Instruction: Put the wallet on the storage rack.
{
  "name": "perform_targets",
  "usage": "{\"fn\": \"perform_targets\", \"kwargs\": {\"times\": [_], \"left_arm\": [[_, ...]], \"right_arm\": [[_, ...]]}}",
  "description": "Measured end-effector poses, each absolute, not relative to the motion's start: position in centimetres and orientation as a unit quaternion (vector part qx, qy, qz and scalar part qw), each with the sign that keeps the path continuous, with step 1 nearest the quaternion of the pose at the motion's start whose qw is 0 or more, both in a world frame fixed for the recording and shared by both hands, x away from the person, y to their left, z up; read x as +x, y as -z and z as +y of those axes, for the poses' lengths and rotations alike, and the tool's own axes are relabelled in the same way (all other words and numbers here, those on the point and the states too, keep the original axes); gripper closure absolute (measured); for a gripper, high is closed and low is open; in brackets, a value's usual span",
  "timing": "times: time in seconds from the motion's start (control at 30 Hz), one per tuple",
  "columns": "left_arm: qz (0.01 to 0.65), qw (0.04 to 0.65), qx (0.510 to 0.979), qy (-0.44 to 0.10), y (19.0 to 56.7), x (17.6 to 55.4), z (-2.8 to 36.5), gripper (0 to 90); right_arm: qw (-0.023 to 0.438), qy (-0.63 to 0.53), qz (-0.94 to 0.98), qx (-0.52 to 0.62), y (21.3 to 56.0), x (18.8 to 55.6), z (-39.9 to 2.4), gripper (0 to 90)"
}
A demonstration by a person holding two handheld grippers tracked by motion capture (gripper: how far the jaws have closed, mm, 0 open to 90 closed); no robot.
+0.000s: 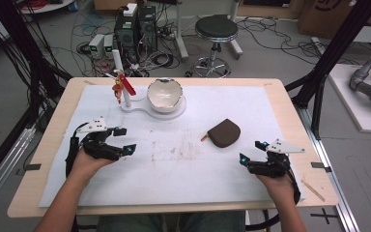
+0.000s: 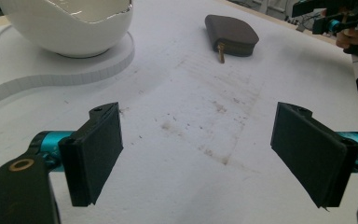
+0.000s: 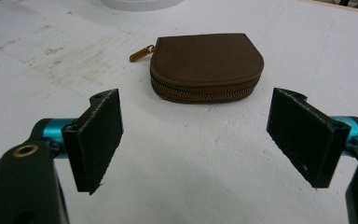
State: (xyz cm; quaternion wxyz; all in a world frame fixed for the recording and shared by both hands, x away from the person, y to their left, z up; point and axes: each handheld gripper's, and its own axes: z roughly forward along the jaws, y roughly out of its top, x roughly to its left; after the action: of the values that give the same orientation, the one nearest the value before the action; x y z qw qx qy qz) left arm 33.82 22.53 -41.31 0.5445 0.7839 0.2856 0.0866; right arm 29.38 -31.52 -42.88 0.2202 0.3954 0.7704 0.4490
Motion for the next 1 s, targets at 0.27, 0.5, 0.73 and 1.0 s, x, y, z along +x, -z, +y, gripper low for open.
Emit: {"fn": "perform_targets", "kwargs": {"times": [0.27, 0.5, 0.73, 1.0], "left_arm": [[0.278, 0.545, 0.787, -0.085, 41.3, 34.2, 21.1, 16.5], [0.262, 0.542, 0.795, -0.078, 41.2, 34.9, 18.7, 16.5], [0.242, 0.536, 0.805, -0.075, 41.4, 36.3, 14.9, 16.8], [0.232, 0.523, 0.818, -0.058, 42.1, 38.1, 10.8, 16.8]], "right_arm": [[0.226, -0.451, 0.769, 0.393, 42.7, 29.1, -31.7, 18.5], [0.227, -0.449, 0.767, 0.397, 42.8, 28.0, -32.5, 18.5], [0.235, -0.451, 0.756, 0.412, 42.7, 26.4, -33.9, 18.6], [0.243, -0.447, 0.750, 0.422, 42.6, 25.0, -35.1, 18.5]]}}
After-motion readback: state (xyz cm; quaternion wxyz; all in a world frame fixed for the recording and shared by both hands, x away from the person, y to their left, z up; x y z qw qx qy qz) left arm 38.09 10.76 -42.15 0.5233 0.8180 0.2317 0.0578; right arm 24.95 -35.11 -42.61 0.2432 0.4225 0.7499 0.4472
